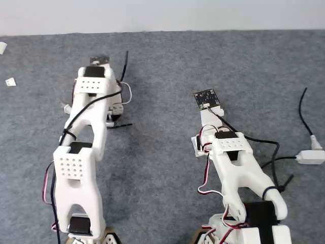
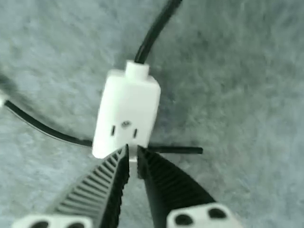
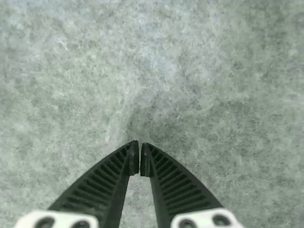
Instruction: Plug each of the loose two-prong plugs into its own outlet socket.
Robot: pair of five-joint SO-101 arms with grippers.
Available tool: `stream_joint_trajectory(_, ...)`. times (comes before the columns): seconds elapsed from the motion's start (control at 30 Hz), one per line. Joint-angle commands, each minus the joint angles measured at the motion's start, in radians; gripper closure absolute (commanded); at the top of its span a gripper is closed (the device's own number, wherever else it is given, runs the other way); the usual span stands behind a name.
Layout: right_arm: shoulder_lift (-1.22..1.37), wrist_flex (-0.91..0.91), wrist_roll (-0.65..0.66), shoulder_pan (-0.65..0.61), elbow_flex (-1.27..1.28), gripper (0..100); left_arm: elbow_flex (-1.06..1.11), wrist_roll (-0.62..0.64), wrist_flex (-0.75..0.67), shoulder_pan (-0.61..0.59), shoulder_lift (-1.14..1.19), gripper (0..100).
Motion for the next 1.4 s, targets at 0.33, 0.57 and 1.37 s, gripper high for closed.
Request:
stream_joint_trajectory(0.33,0.001,-0.015,0.005,0.01,-0.058,99.0,-0.214,-0.176,0.095,-0.097,-0.044,83)
stream_joint_trajectory(0.57,0.001,-0.015,0.005,0.01,-0.058,99.0,-0.243,-0.477,0.091,-0.057,0.055,75)
stream_joint_trajectory(1.37,0.001,-0.018,0.005,0.01,-0.058,98.9,-0.47,-0.529,0.147,-0.149,0.235,75)
